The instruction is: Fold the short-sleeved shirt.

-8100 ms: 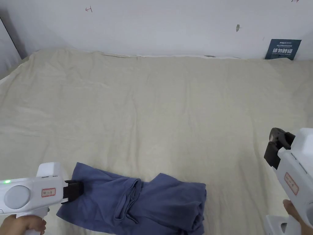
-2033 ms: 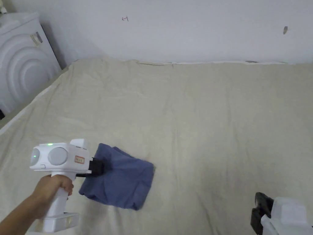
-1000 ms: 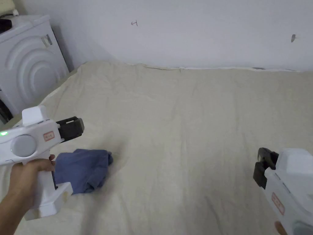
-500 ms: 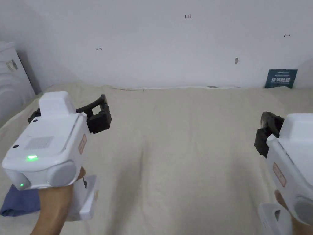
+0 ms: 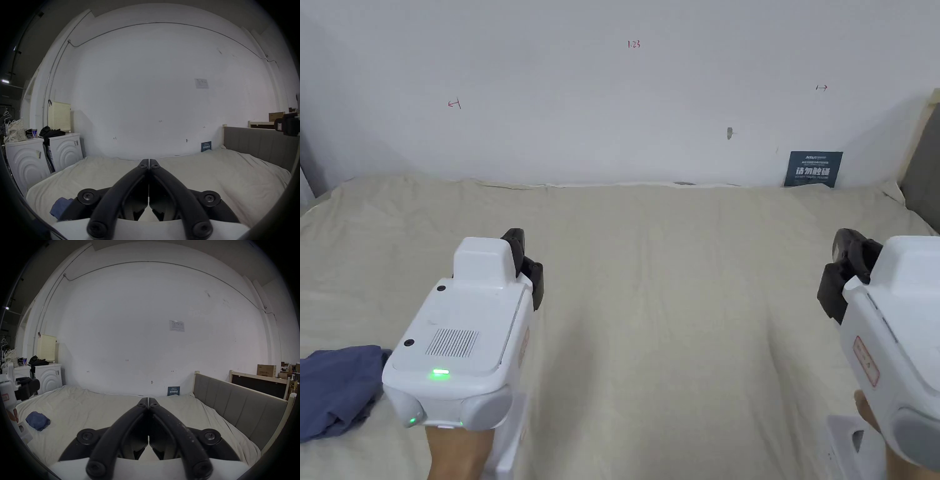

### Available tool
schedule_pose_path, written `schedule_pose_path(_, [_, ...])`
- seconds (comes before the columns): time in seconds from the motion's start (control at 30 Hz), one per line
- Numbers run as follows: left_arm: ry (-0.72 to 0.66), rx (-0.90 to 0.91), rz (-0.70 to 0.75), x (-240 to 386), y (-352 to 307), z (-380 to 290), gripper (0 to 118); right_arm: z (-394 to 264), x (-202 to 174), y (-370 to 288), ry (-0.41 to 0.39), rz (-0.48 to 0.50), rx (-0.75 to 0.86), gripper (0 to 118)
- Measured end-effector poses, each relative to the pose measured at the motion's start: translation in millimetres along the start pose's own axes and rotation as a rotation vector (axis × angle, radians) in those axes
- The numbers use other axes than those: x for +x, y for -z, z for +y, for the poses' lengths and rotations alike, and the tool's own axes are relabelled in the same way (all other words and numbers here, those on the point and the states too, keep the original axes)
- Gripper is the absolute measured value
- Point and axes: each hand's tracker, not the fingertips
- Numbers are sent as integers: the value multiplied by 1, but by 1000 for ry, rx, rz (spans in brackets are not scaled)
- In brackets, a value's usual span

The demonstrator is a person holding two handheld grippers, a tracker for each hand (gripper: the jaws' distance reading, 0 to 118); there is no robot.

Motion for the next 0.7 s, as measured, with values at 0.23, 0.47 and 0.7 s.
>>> schedule_pose_path(0.23, [9, 7, 4, 4, -7, 3, 0, 0, -2, -2, -1, 1, 1, 2])
schedule_pose_path(0.47, [8, 6, 0, 2, -8, 5, 0, 1, -7, -4, -6, 4, 9, 2])
schedule_pose_path(0.7, [8, -1, -1, 4, -8, 3, 0, 1, -9, -4, -7, 3, 8, 2])
